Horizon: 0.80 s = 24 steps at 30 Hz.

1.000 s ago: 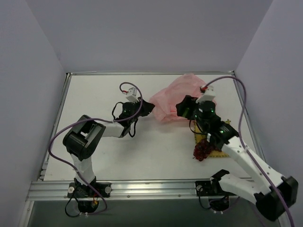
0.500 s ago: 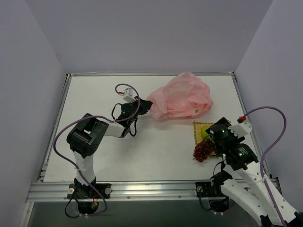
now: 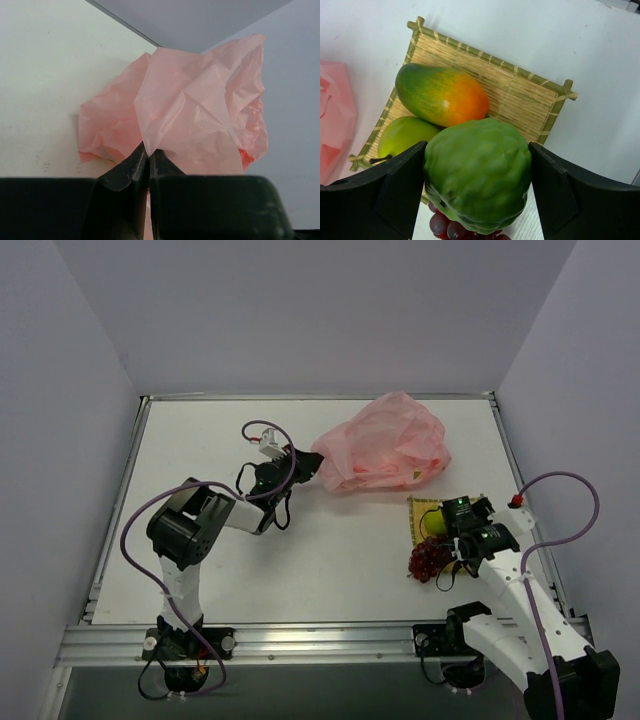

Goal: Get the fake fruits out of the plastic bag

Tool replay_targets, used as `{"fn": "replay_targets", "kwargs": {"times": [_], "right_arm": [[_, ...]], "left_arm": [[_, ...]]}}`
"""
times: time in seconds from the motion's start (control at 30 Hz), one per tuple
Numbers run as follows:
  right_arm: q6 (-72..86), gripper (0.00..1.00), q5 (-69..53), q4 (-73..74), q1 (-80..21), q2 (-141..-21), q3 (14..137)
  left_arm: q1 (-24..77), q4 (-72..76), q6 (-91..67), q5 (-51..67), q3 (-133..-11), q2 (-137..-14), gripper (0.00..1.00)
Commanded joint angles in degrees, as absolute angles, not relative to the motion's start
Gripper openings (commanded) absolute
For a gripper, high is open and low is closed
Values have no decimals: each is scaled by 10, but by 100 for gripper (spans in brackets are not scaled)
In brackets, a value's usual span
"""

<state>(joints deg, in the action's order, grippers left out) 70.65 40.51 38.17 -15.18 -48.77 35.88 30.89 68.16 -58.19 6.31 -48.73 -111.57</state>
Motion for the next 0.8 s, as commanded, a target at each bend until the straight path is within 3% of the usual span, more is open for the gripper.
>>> {"fn": "replay_targets", "kwargs": {"times": [0.0,0.1,0.23,0.37,0.77], "right_arm": [[747,62,416,376,-132,-497,347],[744,70,403,352,-109,-523,338],[749,91,395,338,-85,-555,331],[736,99,371,301,-59,-559,305],[604,100,362,318,-51,-469,400]], "left_arm": [[305,739,-592,77,-494,-1114,2],[304,755,-604,83,-492,-1121,2],[303,764,-610,86,-492,-1127,2],[302,773,-615,90,-493,-1136,2],[303,767,-616,88,-501,-1146,2]]}}
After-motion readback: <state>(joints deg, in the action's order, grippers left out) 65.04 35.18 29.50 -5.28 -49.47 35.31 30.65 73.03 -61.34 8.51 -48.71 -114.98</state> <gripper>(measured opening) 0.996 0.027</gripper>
